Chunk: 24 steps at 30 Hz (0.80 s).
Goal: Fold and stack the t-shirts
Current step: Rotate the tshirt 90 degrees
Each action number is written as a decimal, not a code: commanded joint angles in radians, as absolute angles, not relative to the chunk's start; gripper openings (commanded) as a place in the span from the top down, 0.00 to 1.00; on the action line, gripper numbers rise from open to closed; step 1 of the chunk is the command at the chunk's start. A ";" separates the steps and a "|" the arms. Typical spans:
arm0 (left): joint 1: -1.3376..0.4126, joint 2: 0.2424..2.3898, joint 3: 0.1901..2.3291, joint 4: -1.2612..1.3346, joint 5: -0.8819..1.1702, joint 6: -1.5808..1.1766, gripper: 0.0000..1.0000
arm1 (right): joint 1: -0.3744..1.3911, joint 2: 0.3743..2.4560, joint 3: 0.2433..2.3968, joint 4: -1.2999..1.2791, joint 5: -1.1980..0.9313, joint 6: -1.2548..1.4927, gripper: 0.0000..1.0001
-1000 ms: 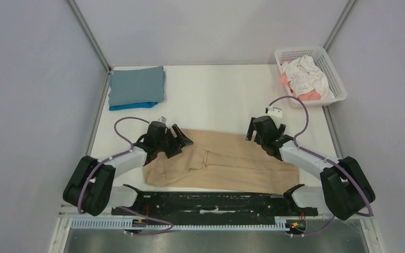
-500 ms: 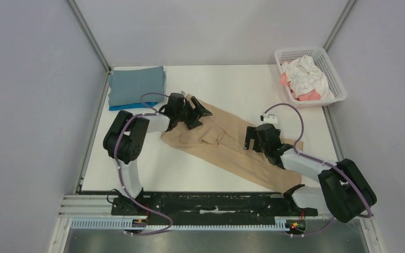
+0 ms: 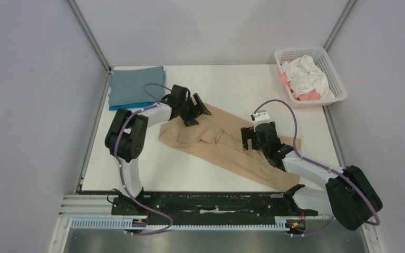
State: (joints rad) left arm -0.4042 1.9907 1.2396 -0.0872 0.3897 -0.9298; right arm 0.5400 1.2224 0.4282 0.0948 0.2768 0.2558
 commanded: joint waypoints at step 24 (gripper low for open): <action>-0.410 0.429 0.363 -0.604 0.028 -0.890 0.12 | 0.775 1.944 1.262 0.054 -0.278 -0.466 0.02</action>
